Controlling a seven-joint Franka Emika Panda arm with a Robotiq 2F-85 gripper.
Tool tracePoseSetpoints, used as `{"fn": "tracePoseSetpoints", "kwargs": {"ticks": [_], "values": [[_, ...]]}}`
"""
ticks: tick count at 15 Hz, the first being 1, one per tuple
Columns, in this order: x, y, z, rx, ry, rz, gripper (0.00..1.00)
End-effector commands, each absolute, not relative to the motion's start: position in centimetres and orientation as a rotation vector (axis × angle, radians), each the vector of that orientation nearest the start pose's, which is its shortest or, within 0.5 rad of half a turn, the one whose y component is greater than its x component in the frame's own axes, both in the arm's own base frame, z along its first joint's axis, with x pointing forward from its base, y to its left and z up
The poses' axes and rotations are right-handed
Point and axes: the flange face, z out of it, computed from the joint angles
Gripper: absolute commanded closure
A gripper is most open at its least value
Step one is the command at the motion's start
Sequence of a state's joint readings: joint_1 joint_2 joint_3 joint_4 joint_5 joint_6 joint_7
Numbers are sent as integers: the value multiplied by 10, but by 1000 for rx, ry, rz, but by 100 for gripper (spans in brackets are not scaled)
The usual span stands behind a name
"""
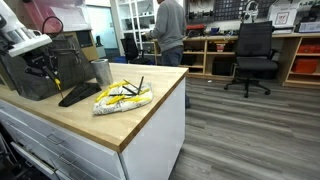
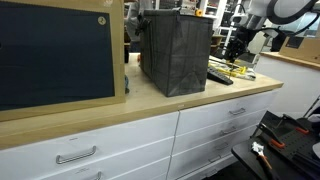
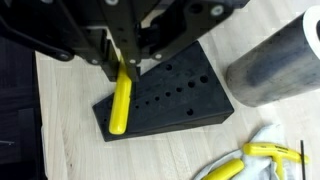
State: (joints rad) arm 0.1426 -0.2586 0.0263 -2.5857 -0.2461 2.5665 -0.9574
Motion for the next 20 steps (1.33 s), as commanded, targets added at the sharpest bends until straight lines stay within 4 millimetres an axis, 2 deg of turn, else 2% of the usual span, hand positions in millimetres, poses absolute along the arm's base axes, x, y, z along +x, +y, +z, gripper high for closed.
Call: {"fn": "tracePoseSetpoints", "kwargs": {"ticks": [1, 8, 9, 20], "values": [[439, 79, 373, -2669, -2064, -263, 85], [439, 79, 373, -2669, -2064, -263, 85], [439, 79, 373, -2669, -2064, -263, 96], [440, 81, 379, -2708, -2066, -283, 96]]}}
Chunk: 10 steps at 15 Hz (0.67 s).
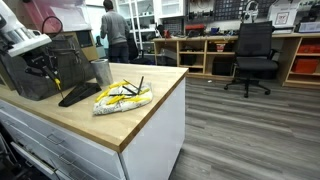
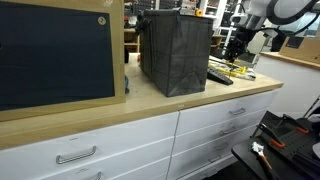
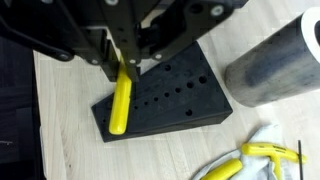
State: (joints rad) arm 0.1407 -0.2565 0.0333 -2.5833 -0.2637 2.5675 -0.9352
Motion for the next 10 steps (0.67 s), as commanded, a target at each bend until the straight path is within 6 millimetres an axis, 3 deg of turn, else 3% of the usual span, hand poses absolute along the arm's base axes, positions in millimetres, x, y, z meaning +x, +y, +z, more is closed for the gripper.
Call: {"fn": "tracePoseSetpoints", "kwargs": {"ticks": [1, 10], "values": [[441, 81, 378, -2708, -2068, -280, 96], [447, 73, 378, -2729, -2044, -293, 96]]}}
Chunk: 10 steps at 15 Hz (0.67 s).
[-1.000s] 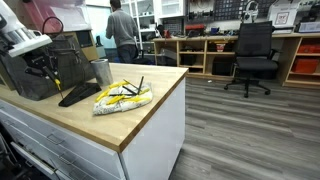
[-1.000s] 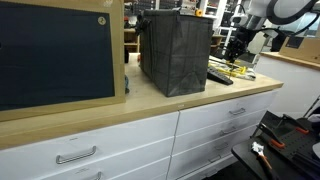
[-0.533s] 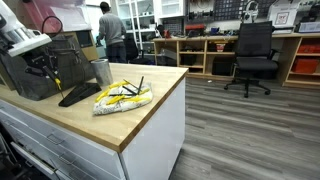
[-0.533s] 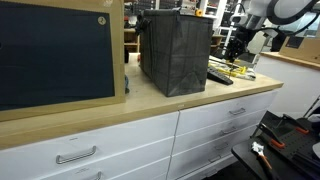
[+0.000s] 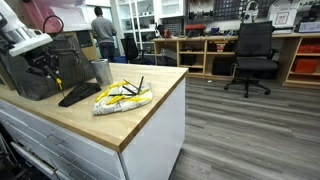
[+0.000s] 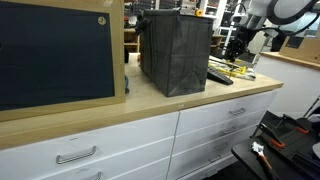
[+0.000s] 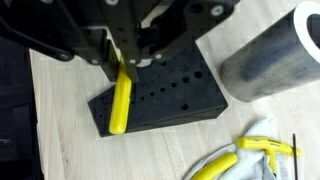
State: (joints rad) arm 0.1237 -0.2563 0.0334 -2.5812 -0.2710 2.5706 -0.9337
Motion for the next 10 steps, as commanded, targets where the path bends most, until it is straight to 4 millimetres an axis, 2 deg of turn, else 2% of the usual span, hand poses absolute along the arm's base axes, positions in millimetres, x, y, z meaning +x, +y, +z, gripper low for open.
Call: {"fn": "tracePoseSetpoints", "kwargs": {"ticks": [1, 10], "values": [[447, 72, 377, -2729, -2043, -297, 96], [453, 77, 374, -2723, -2023, -347, 96]]}}
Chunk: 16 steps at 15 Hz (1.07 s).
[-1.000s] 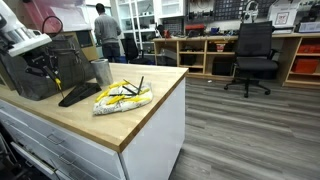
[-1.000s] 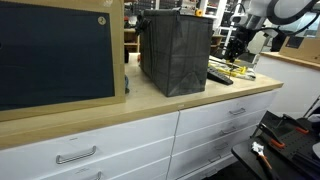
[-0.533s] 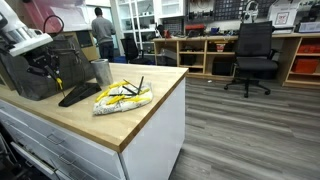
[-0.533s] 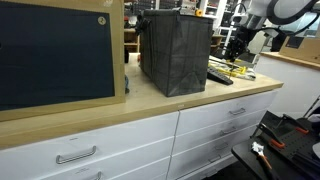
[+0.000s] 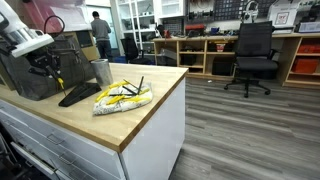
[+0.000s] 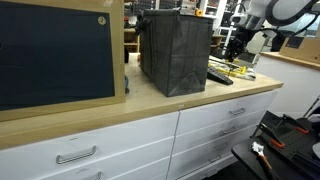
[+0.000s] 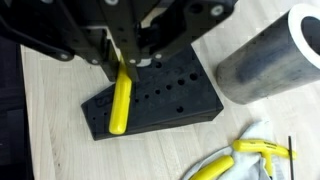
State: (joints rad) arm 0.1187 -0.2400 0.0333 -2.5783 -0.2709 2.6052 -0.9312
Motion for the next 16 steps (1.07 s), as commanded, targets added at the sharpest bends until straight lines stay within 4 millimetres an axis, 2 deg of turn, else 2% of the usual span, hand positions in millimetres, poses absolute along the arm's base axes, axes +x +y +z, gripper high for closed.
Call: {"fn": "tracePoseSetpoints", "kwargs": {"ticks": [1, 7, 16], "values": [[453, 77, 374, -2723, -2019, -352, 96], [449, 80, 381, -2722, -1997, -355, 96], [454, 80, 386, -2735, -1984, -362, 96]]}}
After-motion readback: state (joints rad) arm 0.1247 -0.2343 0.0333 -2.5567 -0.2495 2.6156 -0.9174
